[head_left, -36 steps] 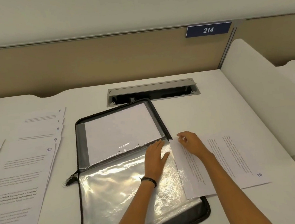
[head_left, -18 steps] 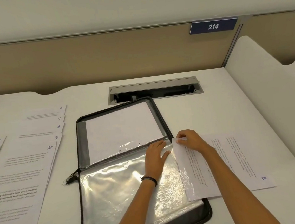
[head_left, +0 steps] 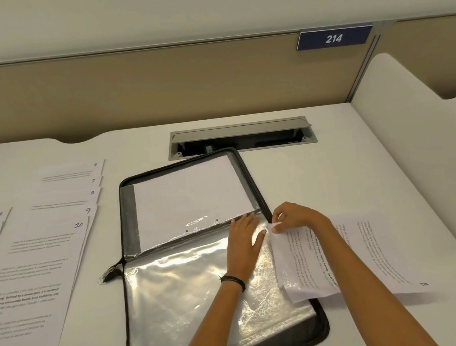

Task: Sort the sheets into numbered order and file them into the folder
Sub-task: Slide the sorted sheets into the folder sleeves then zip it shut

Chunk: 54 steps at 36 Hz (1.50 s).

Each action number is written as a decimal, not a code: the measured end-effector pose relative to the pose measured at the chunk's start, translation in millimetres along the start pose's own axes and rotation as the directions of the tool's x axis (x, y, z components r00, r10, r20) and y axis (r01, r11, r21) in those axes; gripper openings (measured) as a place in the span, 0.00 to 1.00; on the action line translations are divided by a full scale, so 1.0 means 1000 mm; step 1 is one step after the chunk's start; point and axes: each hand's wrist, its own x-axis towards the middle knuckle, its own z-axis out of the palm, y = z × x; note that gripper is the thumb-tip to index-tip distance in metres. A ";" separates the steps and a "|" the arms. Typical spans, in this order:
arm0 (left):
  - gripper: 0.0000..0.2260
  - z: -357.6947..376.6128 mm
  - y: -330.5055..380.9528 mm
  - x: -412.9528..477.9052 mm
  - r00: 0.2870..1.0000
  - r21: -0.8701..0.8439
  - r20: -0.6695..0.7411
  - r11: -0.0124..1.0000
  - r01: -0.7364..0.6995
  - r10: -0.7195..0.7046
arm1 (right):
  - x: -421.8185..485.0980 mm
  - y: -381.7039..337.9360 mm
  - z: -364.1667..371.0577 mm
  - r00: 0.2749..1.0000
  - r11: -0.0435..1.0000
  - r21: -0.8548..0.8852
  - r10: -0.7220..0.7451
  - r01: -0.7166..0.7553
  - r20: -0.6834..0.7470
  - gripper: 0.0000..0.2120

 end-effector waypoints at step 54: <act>0.12 -0.004 0.028 -0.011 0.999 -0.169 0.019 0.985 0.042 -0.040 | 0.010 0.000 0.024 0.933 0.957 0.091 -0.244 0.276 -0.262 0.23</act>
